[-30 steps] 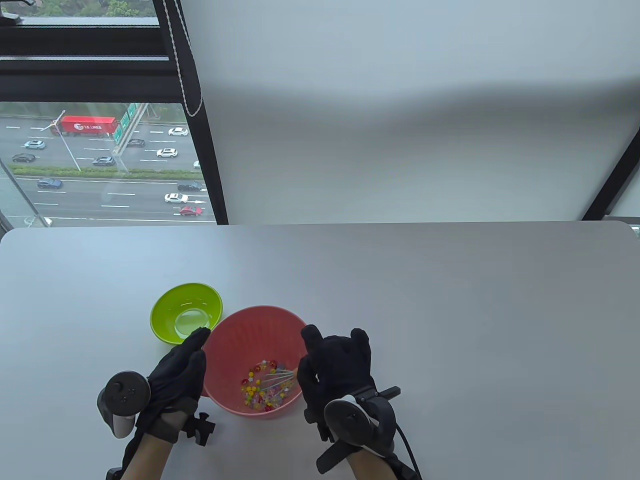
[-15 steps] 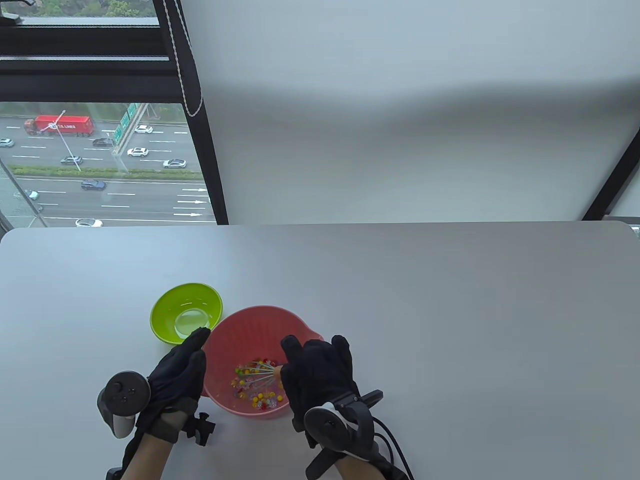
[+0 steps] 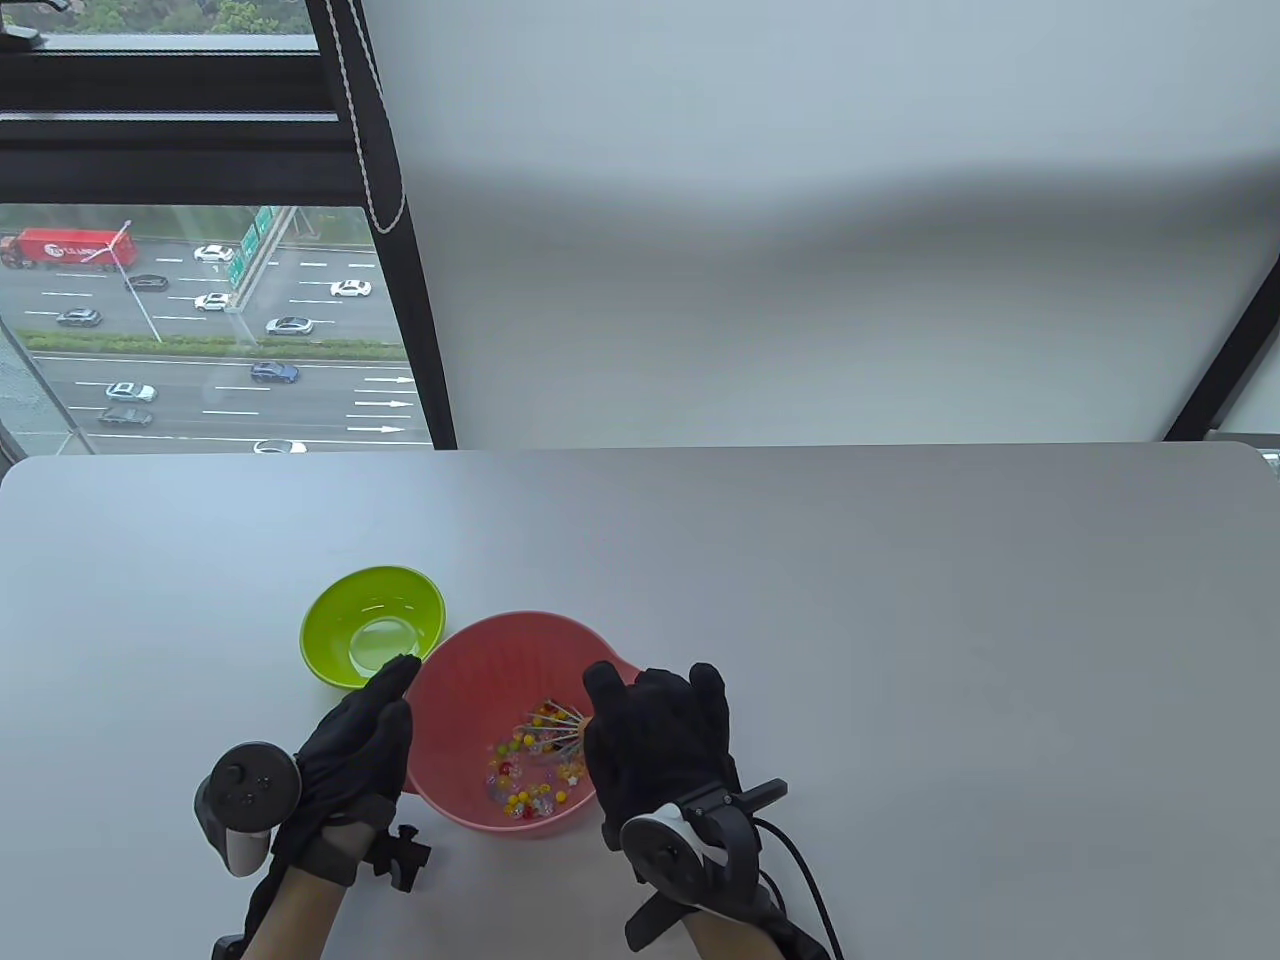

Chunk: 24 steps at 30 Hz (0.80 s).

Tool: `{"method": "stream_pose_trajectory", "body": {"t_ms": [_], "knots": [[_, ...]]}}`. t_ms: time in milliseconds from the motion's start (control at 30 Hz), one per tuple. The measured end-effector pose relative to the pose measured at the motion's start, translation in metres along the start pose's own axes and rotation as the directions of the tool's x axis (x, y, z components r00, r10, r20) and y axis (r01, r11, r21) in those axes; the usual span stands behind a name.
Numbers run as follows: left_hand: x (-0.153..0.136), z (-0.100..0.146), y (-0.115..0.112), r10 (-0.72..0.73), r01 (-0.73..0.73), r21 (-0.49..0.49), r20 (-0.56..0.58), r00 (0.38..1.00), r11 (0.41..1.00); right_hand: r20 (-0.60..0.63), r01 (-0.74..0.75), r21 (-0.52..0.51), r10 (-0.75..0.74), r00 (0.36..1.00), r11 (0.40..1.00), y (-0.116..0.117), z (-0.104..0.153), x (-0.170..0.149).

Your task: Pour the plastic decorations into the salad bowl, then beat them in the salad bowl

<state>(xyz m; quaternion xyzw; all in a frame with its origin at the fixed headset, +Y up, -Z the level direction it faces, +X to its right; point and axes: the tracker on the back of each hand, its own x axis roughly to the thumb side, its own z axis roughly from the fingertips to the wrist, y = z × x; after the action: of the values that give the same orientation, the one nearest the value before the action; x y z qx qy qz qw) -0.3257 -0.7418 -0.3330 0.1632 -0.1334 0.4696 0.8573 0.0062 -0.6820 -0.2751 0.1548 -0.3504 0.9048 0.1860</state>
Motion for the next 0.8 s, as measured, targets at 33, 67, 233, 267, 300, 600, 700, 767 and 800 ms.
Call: {"method": "stream_pose_trajectory", "body": {"t_ms": [33, 67, 233, 267, 300, 600, 700, 767, 800], "knots": [[-0.0001, 0.0000, 0.0001, -0.001, 0.001, 0.000, 0.000, 1.000, 1.000, -0.006, 0.006, -0.007, -0.006, 1.000, 1.000, -0.0017, -0.0006, -0.0010], [-0.0001, -0.0001, 0.0001, -0.001, 0.001, 0.000, 0.000, 1.000, 1.000, -0.008, 0.008, -0.012, -0.008, 1.000, 1.000, -0.0027, -0.0008, -0.0014], [-0.0002, 0.0000, 0.0001, -0.001, 0.001, 0.000, 0.000, 1.000, 1.000, -0.025, 0.037, -0.029, -0.038, 0.999, 0.999, -0.0074, -0.0020, -0.0032], [-0.0002, 0.0000, 0.0000, 0.000, 0.000, 0.000, 0.000, 1.000, 1.000, -0.027, 0.044, -0.032, -0.045, 0.999, 0.999, -0.0083, -0.0023, -0.0034], [-0.0003, 0.0000, 0.0001, 0.000, 0.000, 0.000, 0.001, 1.000, 1.000, -0.028, 0.046, -0.033, -0.047, 0.999, 0.998, -0.0086, -0.0025, -0.0035], [-0.0007, -0.0002, 0.0006, -0.002, 0.002, 0.000, 0.001, 1.000, 1.000, -0.059, 0.117, -0.020, -0.118, 0.991, 0.993, -0.0089, -0.0034, -0.0046], [-0.0007, -0.0002, 0.0005, 0.000, 0.000, 0.000, 0.000, 1.000, 1.000, -0.059, 0.130, -0.007, -0.130, 0.990, 0.992, -0.0063, -0.0027, -0.0023], [-0.0011, -0.0001, 0.0003, 0.009, -0.009, 0.001, -0.002, 1.000, 1.000, -0.062, 0.142, 0.000, -0.142, 0.988, 0.990, -0.0046, -0.0020, -0.0007], [-0.0011, -0.0001, 0.0003, 0.010, -0.010, 0.001, -0.002, 1.000, 1.000, -0.062, 0.149, 0.007, -0.149, 0.987, 0.989, -0.0033, -0.0016, 0.0006]]}}
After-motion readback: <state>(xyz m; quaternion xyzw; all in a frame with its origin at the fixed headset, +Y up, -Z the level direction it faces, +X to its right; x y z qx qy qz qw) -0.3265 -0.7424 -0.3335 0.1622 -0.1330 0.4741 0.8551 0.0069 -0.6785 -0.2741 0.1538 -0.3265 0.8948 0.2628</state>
